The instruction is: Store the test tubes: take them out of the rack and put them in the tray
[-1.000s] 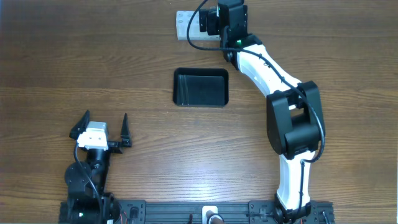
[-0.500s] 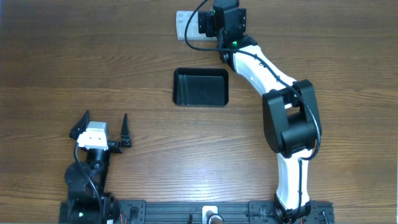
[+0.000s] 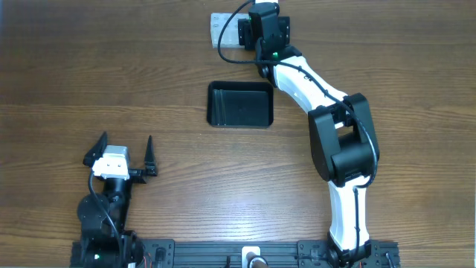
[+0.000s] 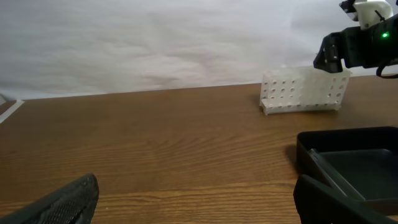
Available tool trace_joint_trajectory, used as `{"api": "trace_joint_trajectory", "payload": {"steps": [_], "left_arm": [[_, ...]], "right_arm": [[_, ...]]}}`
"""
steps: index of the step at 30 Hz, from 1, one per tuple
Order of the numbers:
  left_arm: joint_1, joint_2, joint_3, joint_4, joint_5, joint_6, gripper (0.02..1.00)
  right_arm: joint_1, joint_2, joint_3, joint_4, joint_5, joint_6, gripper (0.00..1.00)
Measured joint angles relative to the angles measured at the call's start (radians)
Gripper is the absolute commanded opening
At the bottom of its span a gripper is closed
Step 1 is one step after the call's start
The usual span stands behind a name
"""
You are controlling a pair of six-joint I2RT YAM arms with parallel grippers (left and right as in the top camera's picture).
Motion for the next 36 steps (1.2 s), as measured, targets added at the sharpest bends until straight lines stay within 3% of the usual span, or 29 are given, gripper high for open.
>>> {"api": "trace_joint_trajectory", "payload": {"steps": [11, 36], "left_arm": [[0.000, 0.000, 0.000, 0.000, 0.000, 0.000, 1.000], [0.000, 0.000, 0.000, 0.000, 0.000, 0.000, 1.000]], "right_arm": [[0.000, 0.001, 0.002, -0.011, 0.003, -0.001, 0.776], [0.000, 0.002, 0.002, -0.013, 0.041, 0.008, 0.489]]}}
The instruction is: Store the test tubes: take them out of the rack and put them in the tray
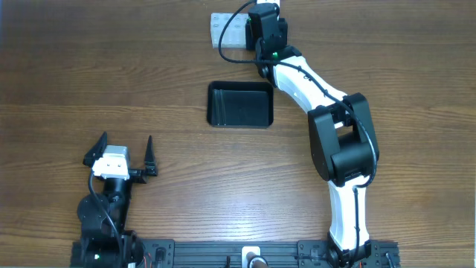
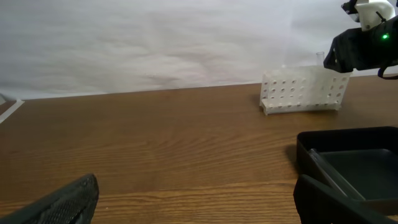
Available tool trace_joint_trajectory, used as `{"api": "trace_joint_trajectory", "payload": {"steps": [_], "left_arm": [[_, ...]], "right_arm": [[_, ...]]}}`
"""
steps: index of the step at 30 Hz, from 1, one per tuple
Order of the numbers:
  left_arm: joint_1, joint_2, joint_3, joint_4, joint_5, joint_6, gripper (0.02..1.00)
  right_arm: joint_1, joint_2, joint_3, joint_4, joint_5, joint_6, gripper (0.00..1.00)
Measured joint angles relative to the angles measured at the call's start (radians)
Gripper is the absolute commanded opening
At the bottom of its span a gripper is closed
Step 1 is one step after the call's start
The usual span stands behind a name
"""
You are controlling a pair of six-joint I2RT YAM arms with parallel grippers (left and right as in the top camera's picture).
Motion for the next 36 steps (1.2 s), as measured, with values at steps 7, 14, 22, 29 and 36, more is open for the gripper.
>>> {"api": "trace_joint_trajectory", "payload": {"steps": [7, 14, 22, 29, 36], "left_arm": [[0.000, 0.000, 0.000, 0.000, 0.000, 0.000, 1.000], [0.000, 0.000, 0.000, 0.000, 0.000, 0.000, 1.000], [0.000, 0.000, 0.000, 0.000, 0.000, 0.000, 1.000], [0.000, 0.000, 0.000, 0.000, 0.000, 0.000, 1.000], [0.000, 0.000, 0.000, 0.000, 0.000, 0.000, 1.000]], "right_arm": [[0.000, 0.000, 0.000, 0.003, 0.000, 0.001, 0.428], [0.000, 0.000, 0.000, 0.014, 0.003, 0.003, 0.408], [0.000, 0.000, 0.000, 0.048, 0.003, 0.003, 0.454], [0.000, 0.007, 0.002, 0.057, 0.003, 0.004, 0.452], [0.000, 0.029, 0.002, 0.082, 0.015, 0.003, 0.452]]}}
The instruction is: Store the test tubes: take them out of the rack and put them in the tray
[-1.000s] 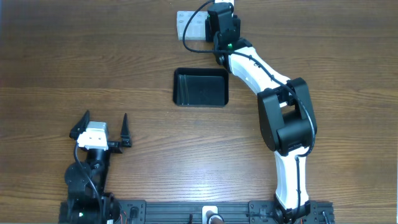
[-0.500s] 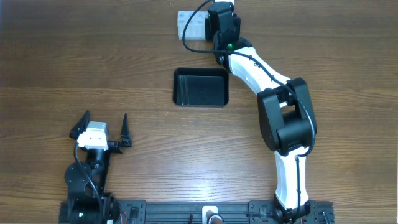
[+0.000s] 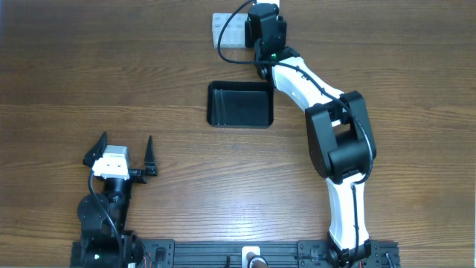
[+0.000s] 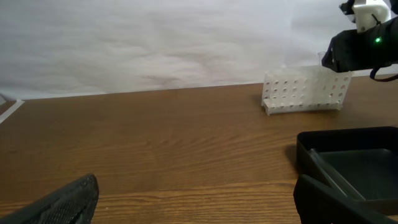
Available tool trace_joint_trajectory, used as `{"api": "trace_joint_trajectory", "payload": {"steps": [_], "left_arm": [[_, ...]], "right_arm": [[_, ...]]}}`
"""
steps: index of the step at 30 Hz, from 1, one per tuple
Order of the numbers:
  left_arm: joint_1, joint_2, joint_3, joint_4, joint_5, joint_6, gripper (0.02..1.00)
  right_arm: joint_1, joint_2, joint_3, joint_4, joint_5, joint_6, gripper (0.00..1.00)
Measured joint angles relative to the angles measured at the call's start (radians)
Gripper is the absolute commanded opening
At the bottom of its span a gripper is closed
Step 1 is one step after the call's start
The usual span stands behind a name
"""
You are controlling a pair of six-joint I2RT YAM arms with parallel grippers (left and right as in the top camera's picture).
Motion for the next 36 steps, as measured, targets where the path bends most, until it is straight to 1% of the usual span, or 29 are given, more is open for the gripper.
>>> {"api": "trace_joint_trajectory", "payload": {"steps": [5, 22, 36], "left_arm": [[0.000, 0.000, 0.000, 0.000, 0.000, 0.000, 1.000], [0.000, 0.000, 0.000, 0.000, 0.000, 0.000, 0.996], [0.000, 0.000, 0.000, 0.000, 0.000, 0.000, 1.000]], "right_arm": [[0.002, 0.007, 0.000, 0.000, 0.013, 0.000, 0.417], [0.005, 0.007, 0.000, 0.002, 0.014, 0.000, 0.268], [0.006, 0.007, 0.000, 0.015, 0.013, 0.000, 0.189]]}}
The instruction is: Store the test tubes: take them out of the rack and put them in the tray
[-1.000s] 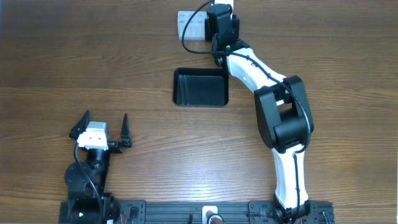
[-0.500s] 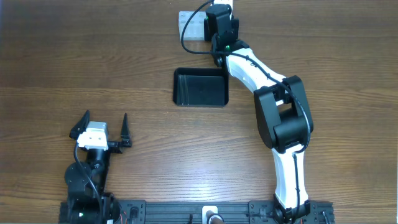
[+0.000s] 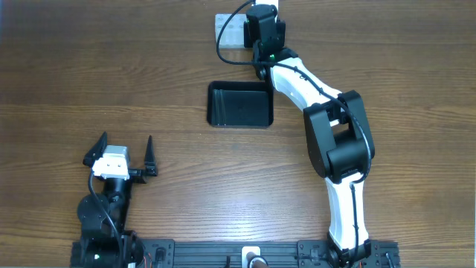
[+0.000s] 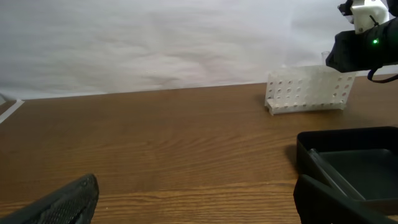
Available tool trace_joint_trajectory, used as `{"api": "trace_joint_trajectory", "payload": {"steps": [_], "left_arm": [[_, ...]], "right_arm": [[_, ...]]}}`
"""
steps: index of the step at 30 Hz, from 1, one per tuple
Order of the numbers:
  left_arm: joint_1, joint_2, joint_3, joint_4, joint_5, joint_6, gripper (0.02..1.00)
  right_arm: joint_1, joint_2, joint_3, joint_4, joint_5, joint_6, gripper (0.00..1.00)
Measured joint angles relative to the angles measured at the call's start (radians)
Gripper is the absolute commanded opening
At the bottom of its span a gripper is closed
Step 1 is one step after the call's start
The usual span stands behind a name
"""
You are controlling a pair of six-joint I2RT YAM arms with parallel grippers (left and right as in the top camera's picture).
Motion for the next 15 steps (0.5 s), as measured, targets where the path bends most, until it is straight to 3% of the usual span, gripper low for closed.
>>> {"api": "trace_joint_trajectory", "payload": {"steps": [15], "left_arm": [[0.000, 0.000, 0.000, 0.000, 0.000, 0.000, 1.000]], "right_arm": [[0.008, 0.000, 0.002, 0.002, 0.000, 0.000, 0.128]]}}
